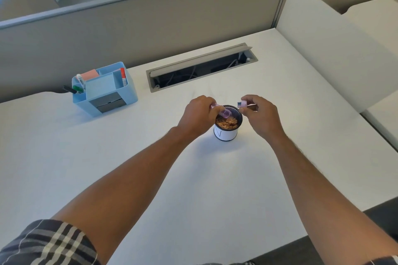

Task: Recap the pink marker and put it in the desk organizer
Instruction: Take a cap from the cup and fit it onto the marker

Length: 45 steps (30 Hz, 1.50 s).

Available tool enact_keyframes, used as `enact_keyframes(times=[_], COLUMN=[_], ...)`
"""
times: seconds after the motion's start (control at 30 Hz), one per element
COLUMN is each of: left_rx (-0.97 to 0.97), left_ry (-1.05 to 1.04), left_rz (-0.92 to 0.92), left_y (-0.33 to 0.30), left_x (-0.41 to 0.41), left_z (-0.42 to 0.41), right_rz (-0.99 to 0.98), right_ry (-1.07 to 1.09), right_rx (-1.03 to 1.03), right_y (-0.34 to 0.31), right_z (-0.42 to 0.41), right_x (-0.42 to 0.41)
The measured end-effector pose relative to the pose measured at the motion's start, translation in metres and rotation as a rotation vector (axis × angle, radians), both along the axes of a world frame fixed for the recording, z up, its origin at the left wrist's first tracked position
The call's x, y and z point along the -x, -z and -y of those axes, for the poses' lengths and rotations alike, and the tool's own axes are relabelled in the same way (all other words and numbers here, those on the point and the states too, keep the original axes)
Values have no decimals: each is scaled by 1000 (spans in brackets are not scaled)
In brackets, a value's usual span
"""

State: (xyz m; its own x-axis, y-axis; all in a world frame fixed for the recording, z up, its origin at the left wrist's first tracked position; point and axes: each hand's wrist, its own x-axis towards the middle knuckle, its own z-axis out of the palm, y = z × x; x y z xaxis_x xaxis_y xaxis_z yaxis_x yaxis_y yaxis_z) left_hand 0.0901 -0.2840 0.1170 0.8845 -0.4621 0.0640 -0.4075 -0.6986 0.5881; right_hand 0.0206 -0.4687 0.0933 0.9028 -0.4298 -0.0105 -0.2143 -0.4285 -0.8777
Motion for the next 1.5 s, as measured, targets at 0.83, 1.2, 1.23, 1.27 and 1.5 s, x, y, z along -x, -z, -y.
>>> enact_keyframes(times=[0.83, 1.2, 1.23, 1.27, 1.5], left_rx=[607, 640, 646, 653, 674], left_ry=[-370, -360, -358, -356, -332], left_rz=[-561, -543, -545, -546, -525], left_y=[18, 18, 18, 18, 17], left_x=[12, 18, 18, 18, 19], left_z=[-32, -30, -29, -30, -33], right_rz=[-20, -16, -15, -14, -26], right_ry=[-131, -141, -144, -145, -135], right_rx=[-184, -224, -226, -223, -281], right_y=[-10, -15, -15, -16, -18], right_z=[-24, -31, -31, -31, -31], right_x=[3, 3, 3, 3, 2])
